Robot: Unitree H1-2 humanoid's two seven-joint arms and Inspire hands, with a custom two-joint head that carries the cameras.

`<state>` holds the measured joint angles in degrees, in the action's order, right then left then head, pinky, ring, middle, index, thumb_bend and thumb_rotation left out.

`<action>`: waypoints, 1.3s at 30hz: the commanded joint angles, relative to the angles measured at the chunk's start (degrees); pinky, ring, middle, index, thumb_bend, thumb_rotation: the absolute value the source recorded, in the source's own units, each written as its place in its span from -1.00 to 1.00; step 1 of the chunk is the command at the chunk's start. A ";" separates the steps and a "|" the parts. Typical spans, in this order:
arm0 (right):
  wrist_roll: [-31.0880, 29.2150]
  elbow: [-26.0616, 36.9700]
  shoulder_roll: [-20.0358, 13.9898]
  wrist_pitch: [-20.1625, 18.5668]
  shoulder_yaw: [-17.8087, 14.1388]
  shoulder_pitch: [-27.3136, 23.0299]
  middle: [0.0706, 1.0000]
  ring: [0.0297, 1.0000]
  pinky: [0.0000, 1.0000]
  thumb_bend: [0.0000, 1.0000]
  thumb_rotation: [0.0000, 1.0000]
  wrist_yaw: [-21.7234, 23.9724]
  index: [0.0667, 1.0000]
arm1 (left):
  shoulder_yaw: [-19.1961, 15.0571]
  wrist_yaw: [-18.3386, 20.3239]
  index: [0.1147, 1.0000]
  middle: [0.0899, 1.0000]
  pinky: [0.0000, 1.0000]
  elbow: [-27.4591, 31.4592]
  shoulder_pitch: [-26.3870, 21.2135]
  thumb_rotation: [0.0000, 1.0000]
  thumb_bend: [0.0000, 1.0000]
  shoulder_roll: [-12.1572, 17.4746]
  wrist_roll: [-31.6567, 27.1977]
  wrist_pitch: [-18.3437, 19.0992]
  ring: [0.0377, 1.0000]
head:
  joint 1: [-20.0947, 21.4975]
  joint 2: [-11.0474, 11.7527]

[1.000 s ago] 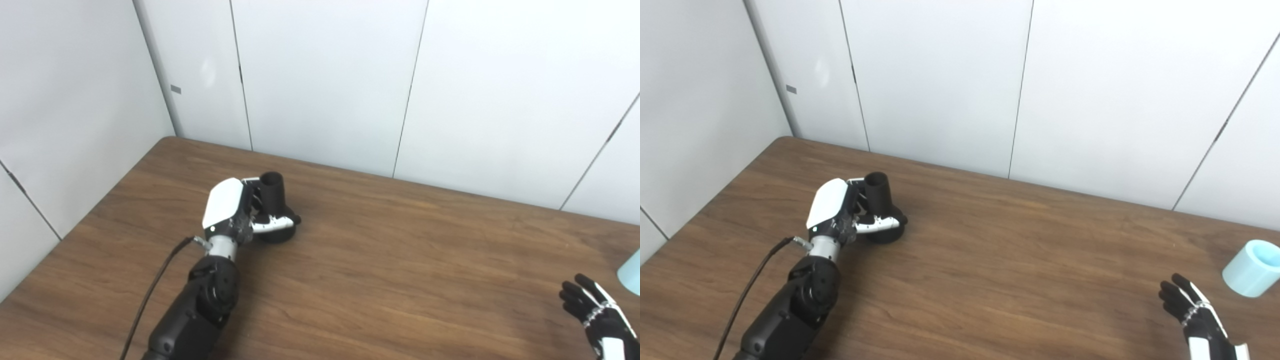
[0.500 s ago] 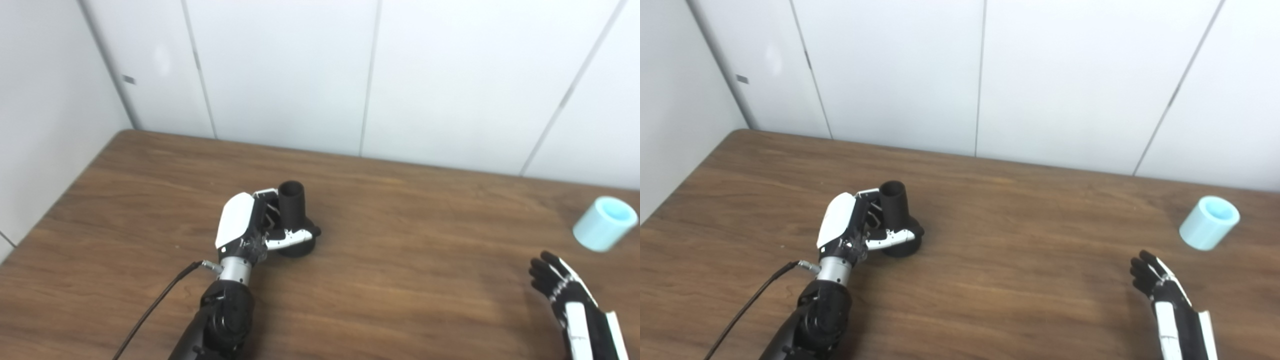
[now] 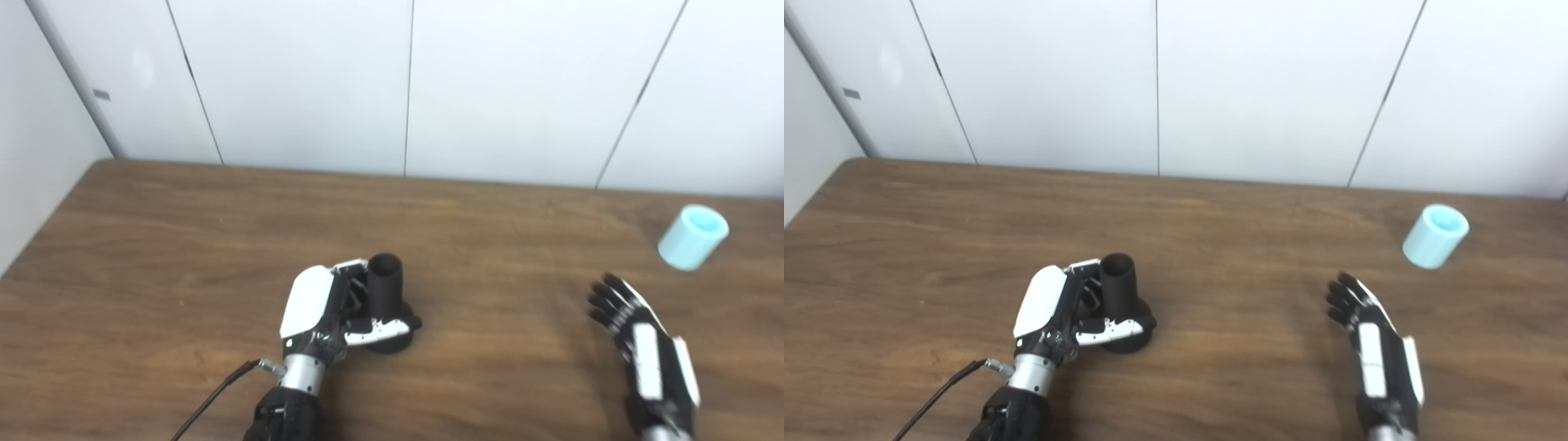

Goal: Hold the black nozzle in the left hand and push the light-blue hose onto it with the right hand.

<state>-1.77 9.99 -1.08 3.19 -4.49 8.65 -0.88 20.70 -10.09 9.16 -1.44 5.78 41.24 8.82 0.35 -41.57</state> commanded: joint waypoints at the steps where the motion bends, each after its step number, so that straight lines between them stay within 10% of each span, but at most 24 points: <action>1: 0.32 2.31 0.07 -0.94 0.56 -0.64 0.64 0.67 0.56 0.04 0.86 0.11 0.64 | 1.44 1.48 -0.15 -0.18 -0.15 0.15 1.42 -1.00 0.05 -0.54 1.27 -0.49 -0.09 | 0.88 -0.26; 7: 3.51 8.01 0.06 -5.85 0.91 -1.65 0.71 0.70 0.49 0.03 0.57 -1.17 0.71 | 3.31 1.52 -0.15 -0.17 -0.15 0.72 3.83 -1.00 0.05 -1.26 2.35 -2.29 -0.08 | 4.78 -1.54; 13: -0.26 11.64 -0.48 -8.26 -0.78 -3.19 0.67 0.62 0.45 0.16 -0.31 -0.93 0.69 | 3.00 0.92 -0.14 -0.18 -0.17 0.18 5.17 -1.00 0.05 -0.71 2.26 -4.89 -0.10 | 8.06 -1.92; 20: 2.51 20.39 -4.01 -15.50 -2.68 -7.49 0.59 0.55 0.34 0.44 -0.33 -1.59 0.61 | 2.00 0.85 -0.15 -0.15 -0.18 -0.71 6.33 -1.00 0.05 -0.82 1.90 -6.29 -0.10 | 11.78 -1.56; 31: 16.00 28.28 -20.27 -29.40 -5.53 -21.00 0.59 0.46 0.32 0.43 -0.60 2.66 0.57 | 1.38 -1.00 -0.14 -0.21 -0.20 -4.30 7.05 -1.00 0.05 0.32 2.17 -10.73 -0.14 | 21.59 0.18; 39: 37.41 21.03 -32.43 -30.08 -1.69 -28.86 0.57 0.57 0.38 0.58 -0.81 15.54 0.53 | 0.46 -0.59 -0.14 -0.18 -0.16 -5.01 7.30 -1.00 0.05 0.42 1.09 -11.38 -0.10 | 26.80 1.11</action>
<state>32.79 31.59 -30.96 -26.84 -6.12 -18.45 12.58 21.93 -11.06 8.44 3.94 4.52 42.05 -2.67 27.07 -40.43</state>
